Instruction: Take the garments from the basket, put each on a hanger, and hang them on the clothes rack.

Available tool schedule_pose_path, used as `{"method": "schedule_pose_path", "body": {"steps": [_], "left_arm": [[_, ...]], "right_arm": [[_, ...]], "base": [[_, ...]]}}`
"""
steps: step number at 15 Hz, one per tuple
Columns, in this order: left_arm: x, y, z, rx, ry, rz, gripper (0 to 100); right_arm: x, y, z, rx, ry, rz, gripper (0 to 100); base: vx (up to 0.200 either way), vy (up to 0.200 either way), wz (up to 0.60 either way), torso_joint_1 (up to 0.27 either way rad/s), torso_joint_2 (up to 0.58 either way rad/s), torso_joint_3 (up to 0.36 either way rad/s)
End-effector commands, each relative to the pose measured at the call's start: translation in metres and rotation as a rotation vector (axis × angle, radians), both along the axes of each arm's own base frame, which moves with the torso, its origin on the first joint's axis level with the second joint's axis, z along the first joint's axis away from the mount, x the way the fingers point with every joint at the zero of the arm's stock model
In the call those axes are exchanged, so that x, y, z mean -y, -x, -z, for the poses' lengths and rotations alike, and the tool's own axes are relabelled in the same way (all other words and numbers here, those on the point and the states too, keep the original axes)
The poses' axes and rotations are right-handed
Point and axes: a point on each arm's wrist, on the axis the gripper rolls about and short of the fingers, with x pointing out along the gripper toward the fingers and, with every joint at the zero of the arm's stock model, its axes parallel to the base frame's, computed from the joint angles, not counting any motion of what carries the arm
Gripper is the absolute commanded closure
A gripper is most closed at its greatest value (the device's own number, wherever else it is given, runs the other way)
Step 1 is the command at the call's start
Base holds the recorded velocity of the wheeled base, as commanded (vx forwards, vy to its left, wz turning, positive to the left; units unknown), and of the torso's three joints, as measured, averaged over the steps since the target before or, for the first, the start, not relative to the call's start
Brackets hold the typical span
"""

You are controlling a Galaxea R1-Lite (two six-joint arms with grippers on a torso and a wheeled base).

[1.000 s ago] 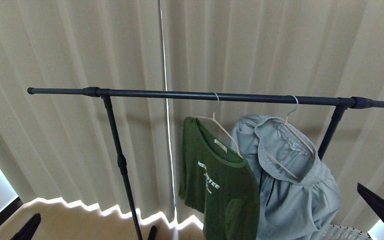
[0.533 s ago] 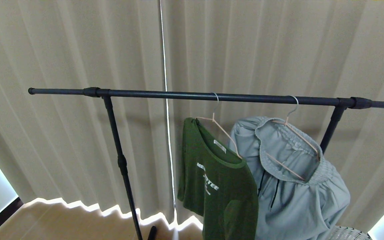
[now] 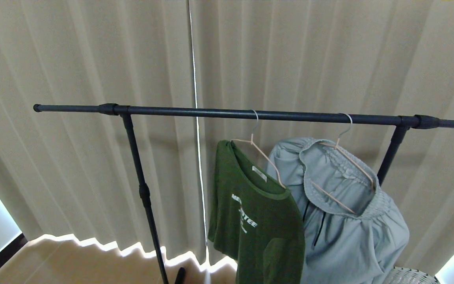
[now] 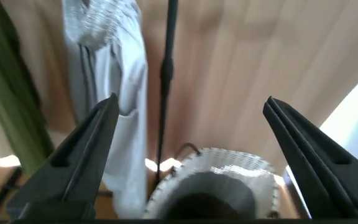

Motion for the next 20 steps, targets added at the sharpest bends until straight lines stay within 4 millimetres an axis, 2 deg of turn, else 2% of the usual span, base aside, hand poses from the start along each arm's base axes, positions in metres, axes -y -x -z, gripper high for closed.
{"method": "schedule_pose_path", "body": {"steps": [1, 3, 5, 20], "left_arm": [[0.0000, 0.0004, 0.0005, 0.004, 0.008, -0.001, 0], [0.0000, 0.0004, 0.0005, 0.003, 0.013, -0.002, 0], [0.0000, 0.0004, 0.0005, 0.003, 0.013, -0.001, 0], [0.0000, 0.0004, 0.0005, 0.003, 0.013, -0.002, 0]], "right_arm": [[0.0001, 0.0010, 0.0052, 0.025, -0.037, -0.011, 0], [-0.0006, 0.0009, 0.0052, 0.023, -0.035, -0.042, 0], [-0.0031, 0.0008, 0.0052, 0.021, -0.036, -0.159, 0], [-0.0035, 0.0009, 0.0048, 0.020, 0.019, -0.179, 0]], "base": [[0.000, 0.000, 0.00, 0.000, 0.00, 0.000], [0.000, 0.000, 0.00, 0.000, 0.00, 0.000], [0.000, 0.000, 0.00, 0.000, 0.00, 0.000], [0.000, 0.000, 0.00, 0.000, 0.00, 0.000]]}}
